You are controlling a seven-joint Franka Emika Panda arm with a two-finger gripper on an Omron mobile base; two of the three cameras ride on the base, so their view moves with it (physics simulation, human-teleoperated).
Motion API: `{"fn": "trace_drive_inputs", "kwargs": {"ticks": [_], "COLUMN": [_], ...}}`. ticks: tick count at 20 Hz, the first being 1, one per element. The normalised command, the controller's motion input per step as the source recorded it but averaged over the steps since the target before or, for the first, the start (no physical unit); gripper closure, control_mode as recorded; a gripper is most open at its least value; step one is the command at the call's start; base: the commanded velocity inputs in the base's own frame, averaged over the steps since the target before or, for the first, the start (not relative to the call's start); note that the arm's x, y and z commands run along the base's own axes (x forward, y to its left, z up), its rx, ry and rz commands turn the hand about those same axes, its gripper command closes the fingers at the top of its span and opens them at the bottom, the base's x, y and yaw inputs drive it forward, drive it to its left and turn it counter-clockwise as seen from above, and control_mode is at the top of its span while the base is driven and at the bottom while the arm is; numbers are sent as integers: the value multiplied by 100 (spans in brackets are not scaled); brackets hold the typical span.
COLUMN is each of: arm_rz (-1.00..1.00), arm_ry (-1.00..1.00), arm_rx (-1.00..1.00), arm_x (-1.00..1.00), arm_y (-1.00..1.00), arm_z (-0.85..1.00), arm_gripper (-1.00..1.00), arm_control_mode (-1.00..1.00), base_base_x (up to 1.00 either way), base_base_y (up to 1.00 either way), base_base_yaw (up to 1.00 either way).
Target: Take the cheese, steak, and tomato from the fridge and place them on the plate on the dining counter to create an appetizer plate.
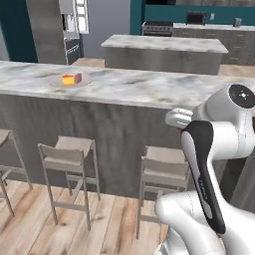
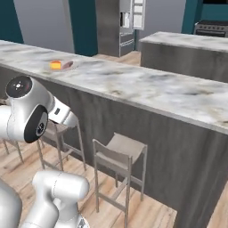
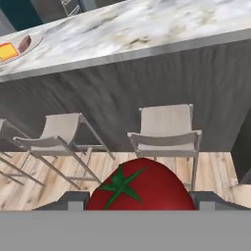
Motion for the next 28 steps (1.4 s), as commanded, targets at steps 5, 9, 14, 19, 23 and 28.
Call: {"fn": "trace_drive_inputs", "kwargs": {"ticks": [5, 9, 14, 19, 23, 28], "arm_rz": [0, 0, 0, 0, 0, 0], "arm_ry": [0, 0, 0, 0, 0, 0], "arm_rx": [0, 0, 0, 0, 0, 0], "arm_x": [0, 0, 0, 0, 0, 0], "arm_y": [0, 0, 0, 0, 0, 0], "arm_z": [0, 0, 0, 0, 0, 0], "arm_gripper": [100, 100, 100, 100, 100, 100], "arm_control_mode": [100, 100, 100, 100, 100, 100], "base_base_x": [13, 16, 23, 17, 25, 30], "base_base_y": [100, 100, 100, 98, 32, 0], "base_base_yaw": [-21, -22, -22, -27, -33, -22]}}
